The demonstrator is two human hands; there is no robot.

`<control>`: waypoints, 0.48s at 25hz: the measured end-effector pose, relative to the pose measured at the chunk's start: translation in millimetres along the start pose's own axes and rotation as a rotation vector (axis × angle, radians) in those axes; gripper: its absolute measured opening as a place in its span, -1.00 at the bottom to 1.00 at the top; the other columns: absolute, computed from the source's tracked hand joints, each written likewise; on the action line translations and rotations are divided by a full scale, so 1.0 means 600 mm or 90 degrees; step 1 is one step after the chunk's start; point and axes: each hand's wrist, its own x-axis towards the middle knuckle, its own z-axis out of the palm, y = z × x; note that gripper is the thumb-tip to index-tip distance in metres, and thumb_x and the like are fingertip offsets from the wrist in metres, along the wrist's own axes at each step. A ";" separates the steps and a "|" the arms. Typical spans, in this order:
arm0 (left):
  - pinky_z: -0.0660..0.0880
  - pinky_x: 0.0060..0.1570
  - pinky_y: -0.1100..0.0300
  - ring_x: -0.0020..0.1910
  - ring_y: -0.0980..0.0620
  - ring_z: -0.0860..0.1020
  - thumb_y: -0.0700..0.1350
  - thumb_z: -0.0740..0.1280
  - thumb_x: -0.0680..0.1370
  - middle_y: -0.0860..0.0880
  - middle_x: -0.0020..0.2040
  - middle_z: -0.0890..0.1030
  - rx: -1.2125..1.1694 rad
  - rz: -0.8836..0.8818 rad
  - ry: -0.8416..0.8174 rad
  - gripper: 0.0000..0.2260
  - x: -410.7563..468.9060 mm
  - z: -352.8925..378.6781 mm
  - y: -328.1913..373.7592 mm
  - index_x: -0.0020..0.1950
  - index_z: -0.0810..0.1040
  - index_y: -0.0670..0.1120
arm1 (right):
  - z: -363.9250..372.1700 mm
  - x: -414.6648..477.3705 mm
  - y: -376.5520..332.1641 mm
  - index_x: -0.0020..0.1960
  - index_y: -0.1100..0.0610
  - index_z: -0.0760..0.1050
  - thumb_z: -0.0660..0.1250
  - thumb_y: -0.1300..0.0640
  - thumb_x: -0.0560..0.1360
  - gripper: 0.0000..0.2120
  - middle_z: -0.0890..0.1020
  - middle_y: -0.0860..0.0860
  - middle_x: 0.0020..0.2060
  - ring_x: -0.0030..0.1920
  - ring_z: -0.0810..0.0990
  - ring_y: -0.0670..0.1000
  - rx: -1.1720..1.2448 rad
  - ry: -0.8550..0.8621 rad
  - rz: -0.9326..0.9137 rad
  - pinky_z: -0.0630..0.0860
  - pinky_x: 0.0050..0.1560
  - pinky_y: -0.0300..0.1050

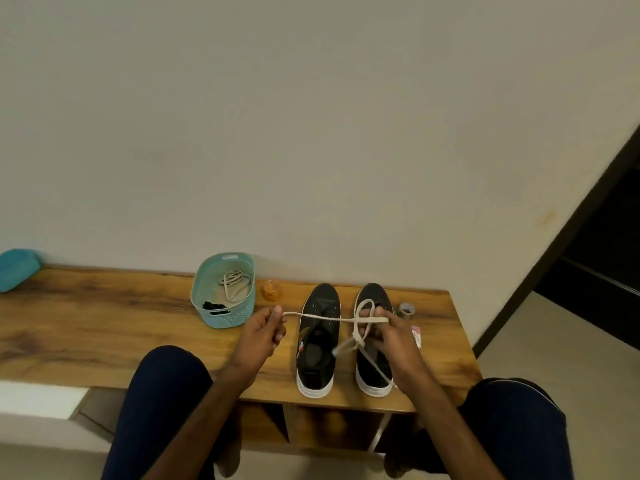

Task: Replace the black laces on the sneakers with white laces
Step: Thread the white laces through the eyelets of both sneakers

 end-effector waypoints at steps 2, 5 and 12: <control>0.27 -0.47 0.29 -0.41 0.09 0.36 -0.04 0.16 0.68 0.01 -0.33 0.55 0.005 0.016 0.007 -0.77 -0.004 -0.001 -0.004 0.00 0.50 -0.16 | -0.018 0.006 0.028 0.00 0.12 0.63 0.19 0.21 0.64 -0.77 0.71 0.08 -0.13 -0.02 0.67 0.13 -0.180 0.003 -0.043 0.61 0.12 0.13; 0.39 -0.47 0.24 -0.35 0.03 0.47 -0.11 0.16 0.68 -0.07 -0.06 0.70 0.040 -0.002 -0.063 -0.82 -0.003 0.013 -0.020 0.09 0.48 -0.18 | -0.027 0.020 0.074 0.05 0.06 0.62 0.19 0.07 0.66 -0.77 0.71 0.02 -0.07 0.04 0.66 0.05 -0.257 -0.052 -0.020 0.58 0.17 0.04; 0.40 -0.48 0.36 -0.32 0.04 0.55 -0.23 0.23 0.64 -0.13 -0.09 0.69 0.149 -0.014 -0.054 -0.91 -0.001 0.045 -0.051 0.08 0.53 -0.15 | -0.011 0.060 0.148 0.01 0.13 0.60 0.08 -0.05 0.69 -0.62 0.62 0.05 -0.10 -0.02 0.57 0.01 -0.243 -0.136 0.125 0.50 0.23 0.06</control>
